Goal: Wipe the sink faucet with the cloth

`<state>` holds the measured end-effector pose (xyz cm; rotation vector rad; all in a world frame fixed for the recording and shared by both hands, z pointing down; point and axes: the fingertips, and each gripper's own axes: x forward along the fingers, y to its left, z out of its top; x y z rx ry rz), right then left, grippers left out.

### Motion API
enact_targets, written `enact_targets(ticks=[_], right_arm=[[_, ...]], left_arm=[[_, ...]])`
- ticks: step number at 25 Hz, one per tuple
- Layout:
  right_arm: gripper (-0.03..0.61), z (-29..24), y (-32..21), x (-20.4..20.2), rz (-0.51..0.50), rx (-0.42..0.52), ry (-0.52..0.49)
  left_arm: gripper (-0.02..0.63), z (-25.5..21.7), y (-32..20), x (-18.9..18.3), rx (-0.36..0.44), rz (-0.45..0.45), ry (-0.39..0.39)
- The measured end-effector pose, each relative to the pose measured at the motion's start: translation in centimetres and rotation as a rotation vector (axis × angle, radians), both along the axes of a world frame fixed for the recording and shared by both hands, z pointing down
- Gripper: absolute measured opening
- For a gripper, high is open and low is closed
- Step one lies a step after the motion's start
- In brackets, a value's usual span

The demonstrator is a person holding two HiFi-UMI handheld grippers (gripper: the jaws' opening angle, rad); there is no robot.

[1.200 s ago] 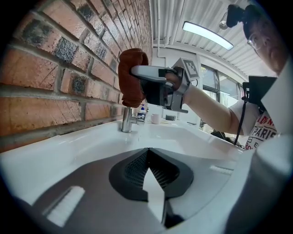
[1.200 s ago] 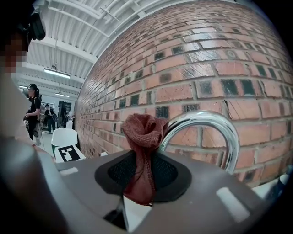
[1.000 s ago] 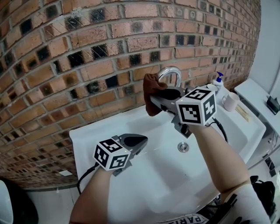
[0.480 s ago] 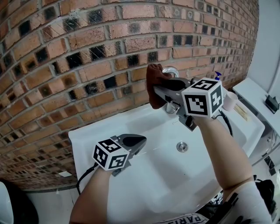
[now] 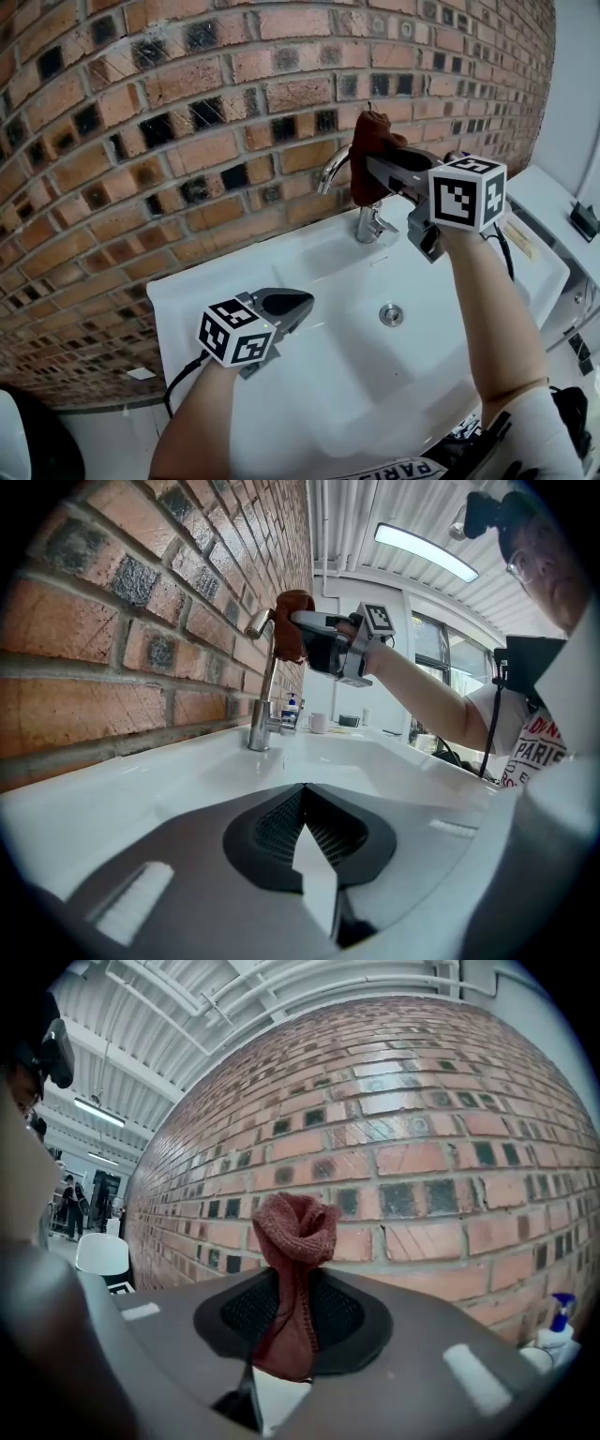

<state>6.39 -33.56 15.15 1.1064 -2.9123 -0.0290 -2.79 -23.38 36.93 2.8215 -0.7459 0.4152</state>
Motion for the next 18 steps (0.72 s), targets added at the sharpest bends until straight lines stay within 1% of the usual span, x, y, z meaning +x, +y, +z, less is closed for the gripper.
enact_targets(ticks=[5, 13, 18], right_arm=[[0.094, 1.1, -1.7, 2.8, 0.062, -0.020, -0.041], [0.094, 5.4, -3.9, 5.9, 0.138, -0.095, -0.103], [0.094, 10.0, -5.2, 6.7, 0.190, -0.175, -0.074]], left_arm=[[0.006, -0.1, 0.1, 0.0, 0.002, 0.001, 0.002], [0.006, -0.1, 0.0, 0.0, 0.003, 0.000, 0.003], [0.006, -0.1, 0.0, 0.0, 0.004, -0.002, 0.002]])
